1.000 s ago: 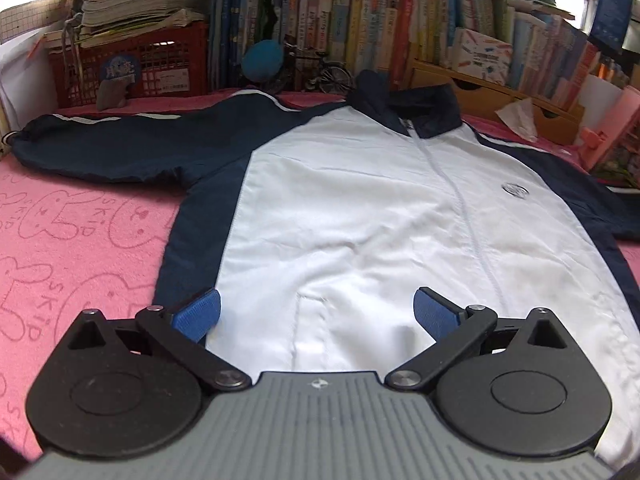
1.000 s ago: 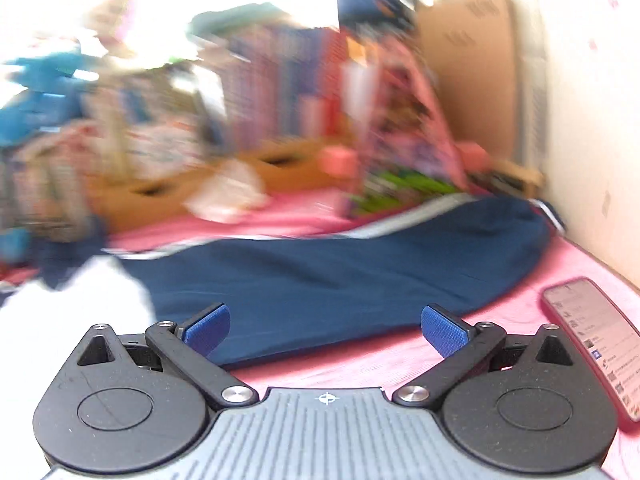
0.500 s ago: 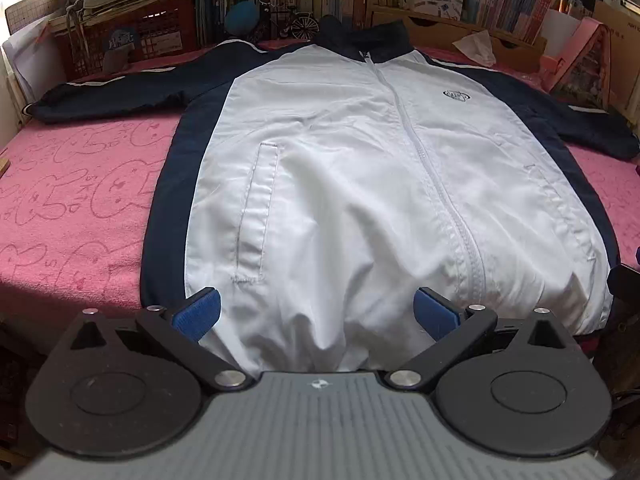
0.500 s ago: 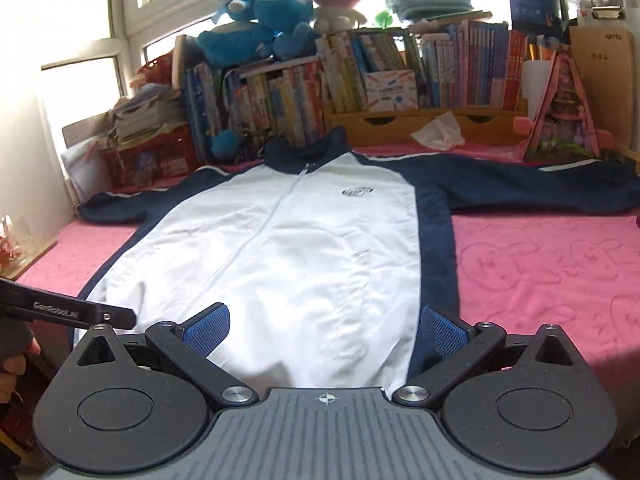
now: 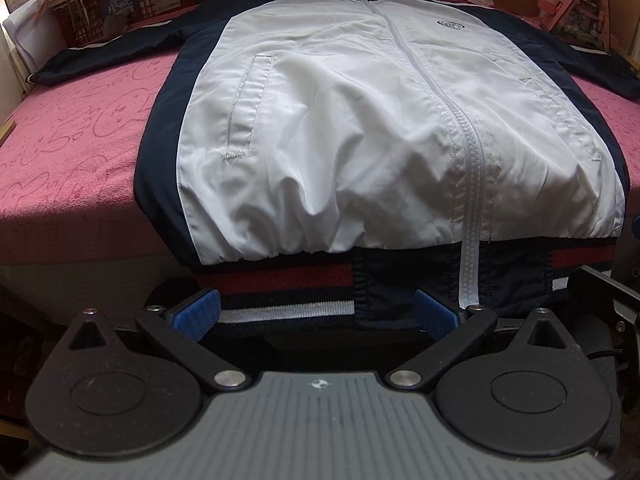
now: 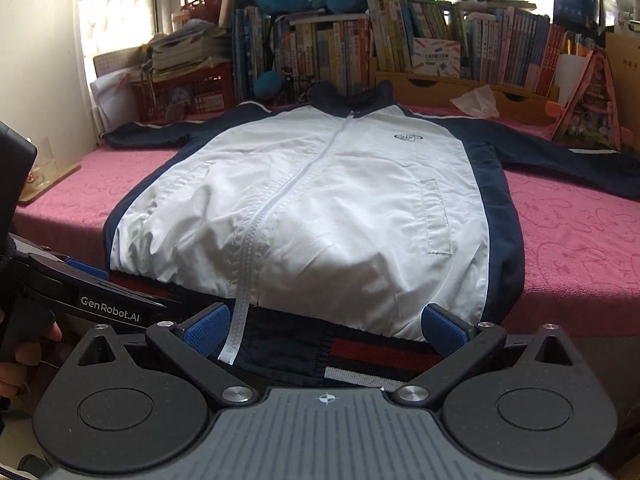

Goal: Fold clothes
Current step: 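Grasp the striped hem band with both tools, then pull the held hem band toward both tools to straighten the body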

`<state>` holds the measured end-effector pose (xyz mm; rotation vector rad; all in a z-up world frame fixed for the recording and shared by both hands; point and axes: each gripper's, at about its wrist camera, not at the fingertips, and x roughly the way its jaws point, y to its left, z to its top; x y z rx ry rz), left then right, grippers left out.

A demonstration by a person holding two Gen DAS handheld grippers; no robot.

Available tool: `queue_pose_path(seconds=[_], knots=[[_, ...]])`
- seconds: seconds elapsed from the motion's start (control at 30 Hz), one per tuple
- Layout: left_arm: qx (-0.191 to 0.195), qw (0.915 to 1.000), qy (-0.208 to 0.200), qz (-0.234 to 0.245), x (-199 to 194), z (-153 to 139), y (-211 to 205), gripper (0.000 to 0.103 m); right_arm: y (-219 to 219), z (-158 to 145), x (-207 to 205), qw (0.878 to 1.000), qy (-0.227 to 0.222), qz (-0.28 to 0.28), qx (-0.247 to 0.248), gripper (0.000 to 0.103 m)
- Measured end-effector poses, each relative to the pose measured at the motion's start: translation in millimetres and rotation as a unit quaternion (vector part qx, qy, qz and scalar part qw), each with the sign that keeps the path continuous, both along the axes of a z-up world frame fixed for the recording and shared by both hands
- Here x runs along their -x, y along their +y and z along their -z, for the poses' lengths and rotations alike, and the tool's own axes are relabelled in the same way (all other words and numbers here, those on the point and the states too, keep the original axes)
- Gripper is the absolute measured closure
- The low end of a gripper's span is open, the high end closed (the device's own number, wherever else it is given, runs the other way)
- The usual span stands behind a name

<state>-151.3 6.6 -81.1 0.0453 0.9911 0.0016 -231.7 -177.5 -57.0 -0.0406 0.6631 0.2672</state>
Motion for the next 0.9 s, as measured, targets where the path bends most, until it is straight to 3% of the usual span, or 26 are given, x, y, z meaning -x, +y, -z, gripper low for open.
queue_pose_path(seconds=[0.9], knots=[[-0.004, 0.9999, 0.015, -0.003, -5, 7, -1, 0.0, 4, 19, -12, 0.995, 0.05, 0.029, 0.077, 0.0]])
